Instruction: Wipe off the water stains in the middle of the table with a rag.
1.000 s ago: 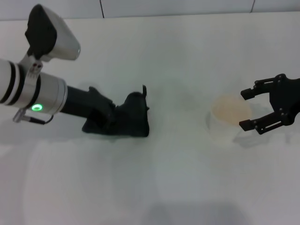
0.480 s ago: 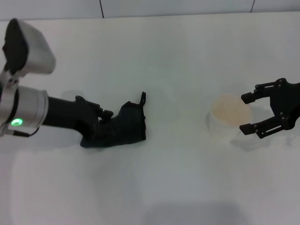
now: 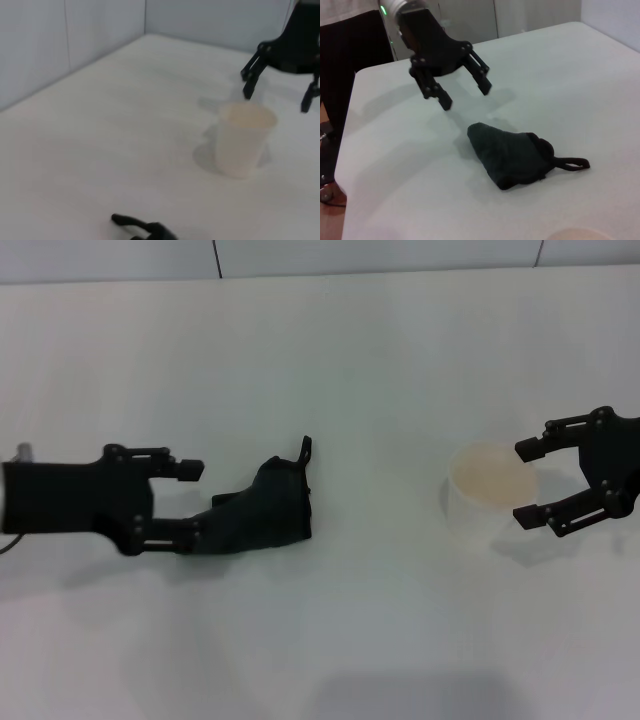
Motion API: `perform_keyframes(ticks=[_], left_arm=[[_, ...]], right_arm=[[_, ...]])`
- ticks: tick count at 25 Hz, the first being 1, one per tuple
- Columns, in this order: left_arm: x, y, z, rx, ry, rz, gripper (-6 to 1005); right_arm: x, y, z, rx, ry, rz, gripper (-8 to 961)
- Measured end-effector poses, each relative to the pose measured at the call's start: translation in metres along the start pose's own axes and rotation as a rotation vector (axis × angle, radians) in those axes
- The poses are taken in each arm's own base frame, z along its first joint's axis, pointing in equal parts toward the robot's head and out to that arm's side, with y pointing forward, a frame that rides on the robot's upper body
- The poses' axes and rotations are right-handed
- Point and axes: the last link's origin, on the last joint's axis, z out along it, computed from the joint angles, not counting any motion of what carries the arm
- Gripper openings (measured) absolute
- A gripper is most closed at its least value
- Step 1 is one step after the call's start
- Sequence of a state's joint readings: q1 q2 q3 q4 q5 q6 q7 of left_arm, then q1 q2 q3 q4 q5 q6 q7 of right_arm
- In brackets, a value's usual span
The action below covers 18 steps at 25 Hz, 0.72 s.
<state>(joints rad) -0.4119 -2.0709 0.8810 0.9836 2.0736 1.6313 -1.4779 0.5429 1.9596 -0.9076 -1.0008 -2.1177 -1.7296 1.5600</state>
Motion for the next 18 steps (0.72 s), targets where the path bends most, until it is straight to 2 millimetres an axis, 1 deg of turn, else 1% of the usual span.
perform_keyframes(ticks=[6, 8, 10, 11, 12, 18], left_arm=[[-0.013, 0.014, -0.025, -0.049, 0.045, 0.007, 734], [-0.018, 0.017, -0.031, -0.044, 0.050, 0.003, 733], [-0.021, 0.018, -0.033, -0.042, 0.049, 0.002, 732], [-0.025, 0.019, -0.036, -0.039, 0.046, -0.004, 732], [-0.031, 0.022, -0.043, -0.031, 0.047, -0.016, 731], [-0.042, 0.026, -0.061, -0.006, 0.094, -0.012, 728]], right_arm=[[-0.001, 0.000, -0.001, 0.002, -0.005, -0.004, 869], [-0.002, 0.001, -0.001, 0.002, -0.010, -0.005, 869], [-0.002, 0.001, -0.001, 0.002, -0.011, -0.005, 869], [-0.001, 0.001, -0.001, 0.002, -0.012, -0.004, 869], [-0.001, 0.001, -0.001, 0.002, -0.012, -0.004, 869], [-0.001, 0.002, -0.005, 0.021, -0.037, -0.006, 870]])
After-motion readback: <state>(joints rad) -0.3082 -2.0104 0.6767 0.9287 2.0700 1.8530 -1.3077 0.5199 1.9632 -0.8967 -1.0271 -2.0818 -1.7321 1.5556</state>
